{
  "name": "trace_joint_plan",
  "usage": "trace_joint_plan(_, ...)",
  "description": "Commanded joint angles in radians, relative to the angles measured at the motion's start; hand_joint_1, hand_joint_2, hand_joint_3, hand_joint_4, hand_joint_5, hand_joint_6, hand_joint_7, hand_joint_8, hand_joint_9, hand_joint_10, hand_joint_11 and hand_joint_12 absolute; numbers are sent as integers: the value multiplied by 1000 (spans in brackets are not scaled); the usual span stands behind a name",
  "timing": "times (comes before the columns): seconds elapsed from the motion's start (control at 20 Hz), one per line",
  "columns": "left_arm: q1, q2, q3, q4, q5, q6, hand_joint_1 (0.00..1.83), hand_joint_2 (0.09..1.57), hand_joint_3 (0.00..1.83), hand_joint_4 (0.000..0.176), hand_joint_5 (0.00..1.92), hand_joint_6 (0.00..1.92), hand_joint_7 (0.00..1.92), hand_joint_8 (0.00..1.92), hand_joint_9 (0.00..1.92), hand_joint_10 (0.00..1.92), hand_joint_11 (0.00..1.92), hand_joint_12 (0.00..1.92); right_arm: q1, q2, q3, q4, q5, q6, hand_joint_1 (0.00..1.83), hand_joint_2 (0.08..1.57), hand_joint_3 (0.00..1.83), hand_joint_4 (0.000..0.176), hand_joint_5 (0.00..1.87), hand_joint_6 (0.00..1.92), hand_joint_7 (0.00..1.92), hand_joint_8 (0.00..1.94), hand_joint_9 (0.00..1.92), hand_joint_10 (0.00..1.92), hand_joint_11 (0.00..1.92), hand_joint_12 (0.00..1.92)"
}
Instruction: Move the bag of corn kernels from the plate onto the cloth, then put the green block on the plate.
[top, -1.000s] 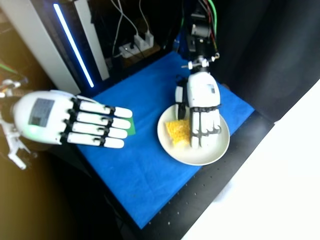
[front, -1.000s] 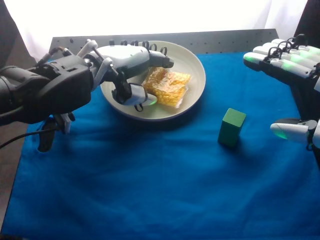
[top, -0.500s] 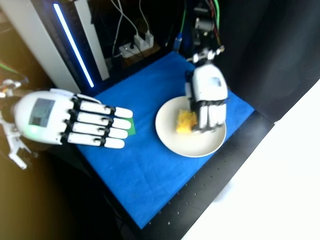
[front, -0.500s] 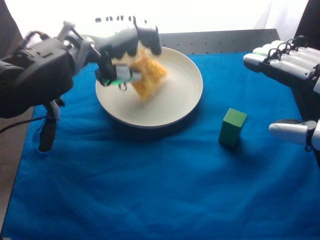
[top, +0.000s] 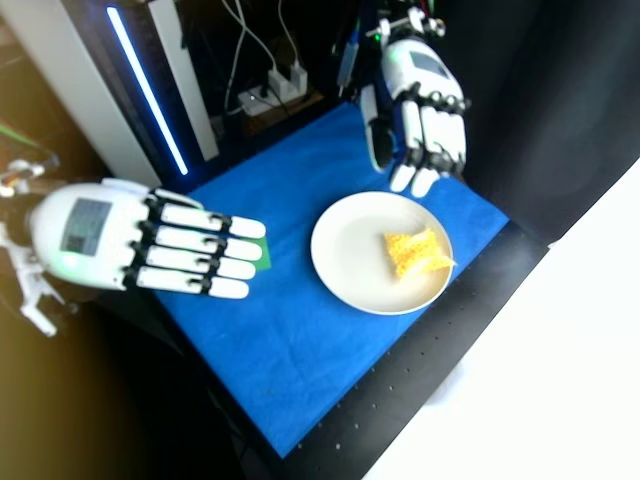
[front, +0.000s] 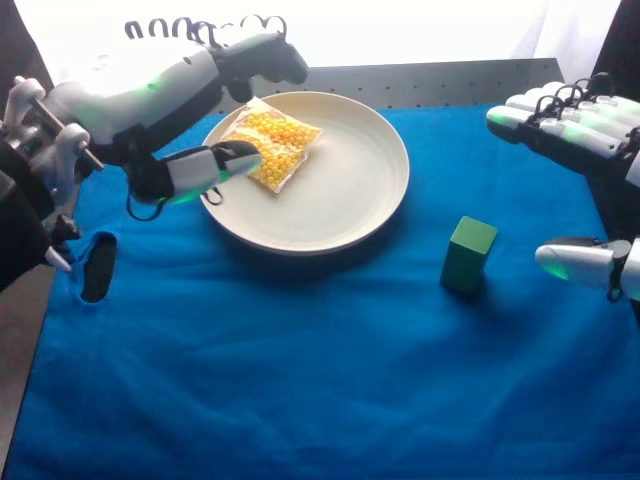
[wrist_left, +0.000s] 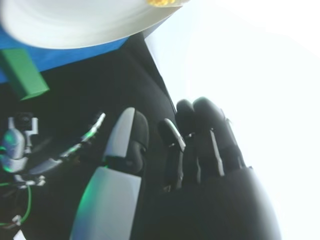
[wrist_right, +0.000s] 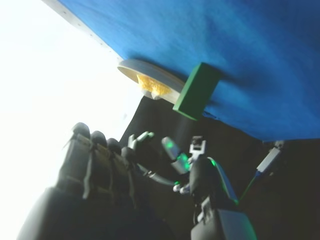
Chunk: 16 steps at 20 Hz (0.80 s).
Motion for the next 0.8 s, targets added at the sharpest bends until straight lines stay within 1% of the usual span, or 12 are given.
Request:
trace_joint_plan(0.0, -22, -1, 6, 8, -131, -4, 1061, 1283, 0, 0, 146, 845, 208, 916, 178, 1491, 82, 1920, 5, -1, -1, 20, 118, 5, 557, 1275, 0, 0, 0, 0, 0, 0, 0, 0, 0, 0)
trace_joint_plan(0.05, -34, -12, 19, 9, -105, -4, 1106, 1257, 0, 0, 167, 707, 242, 829, 187, 1354, 16, 1845, 5, -3, 0, 20, 118, 5, 583, 1276, 0, 0, 0, 0, 0, 0, 0, 0, 0, 0)
trace_joint_plan(0.15, -64, -50, 62, 9, -24, -3, 1154, 1221, 0, 8, 191, 251, 280, 242, 177, 682, 0, 1386, 5, -6, 2, 20, 118, 5, 595, 1286, 0, 0, 0, 0, 0, 0, 0, 0, 0, 0)
trace_joint_plan(0.2, -81, -73, 87, 9, 18, -3, 1134, 1221, 0, 7, 224, 155, 287, 98, 169, 525, 0, 1344, 5, -6, 2, 20, 118, 5, 594, 1286, 0, 0, 0, 0, 0, 0, 0, 0, 0, 0)
trace_joint_plan(0.25, -98, -96, 112, 9, 60, 2, 1079, 1210, 0, 0, 213, 81, 212, 25, 82, 318, 0, 1037, 5, -6, 2, 20, 119, 5, 534, 1296, 5, 0, 0, 0, 0, 0, 0, 0, 0, 0)
trace_joint_plan(0.3, -116, -125, 141, 8, 108, 13, 1003, 1208, 0, 20, 187, 49, 152, 4, 27, 237, 0, 827, 5, -6, 2, 20, 119, 5, 521, 1298, 6, 0, 0, 0, 0, 0, 0, 0, 0, 0)
trace_joint_plan(0.35, -127, -144, 161, -10, 146, 39, 976, 1201, 0, 28, 116, 14, 40, 0, 5, 96, 0, 579, 5, -6, 2, 20, 119, 5, 514, 1295, 4, 0, 0, 0, 0, 0, 0, 0, 0, 0)
trace_joint_plan(0.4, -131, -158, 175, -35, 174, 75, 870, 1216, 2, 96, 22, 2, 7, 0, 0, 18, 0, 445, 5, -6, 2, 20, 119, 5, 549, 1286, 0, 0, 0, 0, 0, 0, 0, 0, 0, 0)
trace_joint_plan(0.45, -136, -175, 194, -55, 216, 103, 907, 1183, 0, 103, 10, 2, 1, 0, 0, 3, 0, 514, 5, -6, 2, 20, 119, 5, 557, 1266, 0, 0, 0, 0, 0, 0, 0, 0, 0, 0)
trace_joint_plan(0.55, -135, -205, 238, -78, 272, 103, 918, 1127, 0, 86, 29, 3, 0, 0, 0, 0, 0, 447, 5, -6, 2, 20, 118, 5, 558, 1279, 0, 0, 0, 0, 0, 0, 0, 0, 0, 0)
trace_joint_plan(0.7, -118, -245, 296, -133, 343, 121, 924, 1104, 0, 95, 37, 1, 0, 0, 0, 0, 0, 450, 3, -6, 2, 21, 118, 5, 601, 1270, 0, 0, 0, 0, 0, 0, 0, 0, 0, 0)
trace_joint_plan(0.75, -112, -257, 305, -190, 366, 191, 1005, 1109, 0, 85, 50, 3, 0, 0, 0, 0, 0, 515, 1, -6, 2, 22, 118, 5, 558, 1282, 1, 12, 0, 0, 0, 0, 0, 0, 0, 0)
